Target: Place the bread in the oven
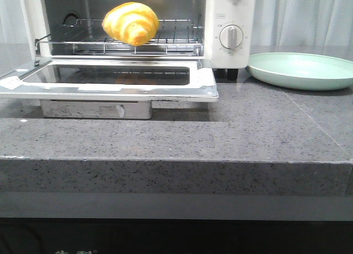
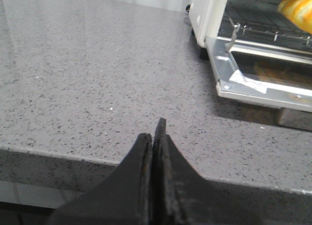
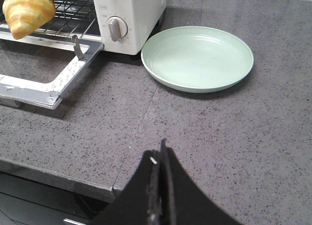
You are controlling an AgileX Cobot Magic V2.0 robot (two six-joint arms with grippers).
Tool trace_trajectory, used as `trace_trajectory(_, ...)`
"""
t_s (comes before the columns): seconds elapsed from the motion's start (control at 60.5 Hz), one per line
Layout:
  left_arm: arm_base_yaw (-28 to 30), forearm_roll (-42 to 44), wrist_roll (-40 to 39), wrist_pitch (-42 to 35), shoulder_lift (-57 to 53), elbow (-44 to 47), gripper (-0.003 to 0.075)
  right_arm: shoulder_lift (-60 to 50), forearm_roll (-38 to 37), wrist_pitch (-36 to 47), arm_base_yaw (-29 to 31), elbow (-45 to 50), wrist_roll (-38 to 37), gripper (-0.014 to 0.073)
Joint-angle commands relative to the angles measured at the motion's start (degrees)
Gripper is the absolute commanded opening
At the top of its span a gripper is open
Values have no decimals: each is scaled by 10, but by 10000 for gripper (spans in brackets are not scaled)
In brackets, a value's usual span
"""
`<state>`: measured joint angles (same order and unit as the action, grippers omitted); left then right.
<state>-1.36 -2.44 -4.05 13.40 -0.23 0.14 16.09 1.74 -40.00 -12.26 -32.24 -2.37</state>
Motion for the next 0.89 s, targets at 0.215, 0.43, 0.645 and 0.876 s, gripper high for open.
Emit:
trace_trajectory(0.215, 3, 5, -6, -59, -10, 4, -20, 5, -2, 39, 4, -14, 5, -68)
trace_trajectory(0.43, 3, 5, -6, -59, -10, 4, -20, 5, -2, 39, 4, -14, 5, -68)
trace_trajectory(0.645, 3, 5, -6, -59, -10, 4, -20, 5, -2, 39, 4, -14, 5, -68)
trace_trajectory(0.876, 3, 5, -6, -59, -10, 4, -20, 5, -43, 45, 4, -14, 5, -68)
